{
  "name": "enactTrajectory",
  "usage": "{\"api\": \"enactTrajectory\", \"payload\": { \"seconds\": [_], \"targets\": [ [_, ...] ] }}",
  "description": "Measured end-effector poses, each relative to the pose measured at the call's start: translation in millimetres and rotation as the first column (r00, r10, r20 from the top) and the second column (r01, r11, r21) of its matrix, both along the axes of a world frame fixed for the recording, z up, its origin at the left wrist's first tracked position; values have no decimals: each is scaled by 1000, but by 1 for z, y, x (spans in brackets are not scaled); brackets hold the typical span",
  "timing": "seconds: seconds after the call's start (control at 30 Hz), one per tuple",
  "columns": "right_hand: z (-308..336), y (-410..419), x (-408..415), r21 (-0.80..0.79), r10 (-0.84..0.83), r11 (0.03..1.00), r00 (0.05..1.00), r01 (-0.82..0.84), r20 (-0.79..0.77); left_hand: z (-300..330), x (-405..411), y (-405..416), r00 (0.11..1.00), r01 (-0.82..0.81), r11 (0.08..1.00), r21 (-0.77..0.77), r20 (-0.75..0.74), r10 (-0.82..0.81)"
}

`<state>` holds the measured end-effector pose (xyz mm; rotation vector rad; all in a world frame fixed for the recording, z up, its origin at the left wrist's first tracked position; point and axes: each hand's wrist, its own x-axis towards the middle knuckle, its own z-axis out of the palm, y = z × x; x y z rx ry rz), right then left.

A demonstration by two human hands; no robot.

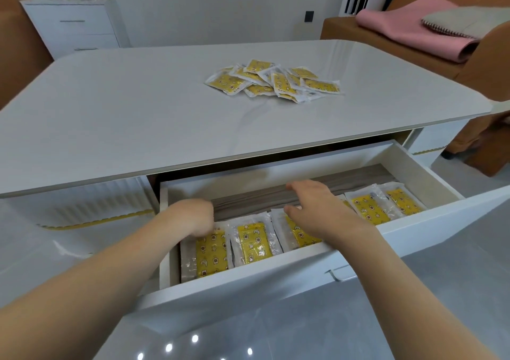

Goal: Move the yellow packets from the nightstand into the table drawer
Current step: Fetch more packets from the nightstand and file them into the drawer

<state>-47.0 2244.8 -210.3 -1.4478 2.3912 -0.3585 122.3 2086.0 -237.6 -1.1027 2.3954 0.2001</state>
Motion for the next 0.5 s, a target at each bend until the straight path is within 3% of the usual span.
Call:
{"api": "enactTrajectory", "payload": {
  "seconds": [0.13, 0.23, 0.37, 0.5],
  "targets": [
    [0, 2, 2, -12, 10, 1000, 1000, -10, -7, -7, 2, 9, 990, 104, 986, -134, 104, -90],
    [1, 2, 2, -18, 4, 1000, 1000, -4, -1, -1, -1, 12, 987, 156, 966, -206, 80, -142],
    [5, 2, -2, -49, -29, 998, 999, 30, 15, 18, -15, 19, 952, 179, 959, -219, -209, -226],
    [13, 8, -20, -109, -121, 986, 992, 125, 37, 37, -37, 36, 757, 240, 927, -288, -542, -365]
  ]
}}
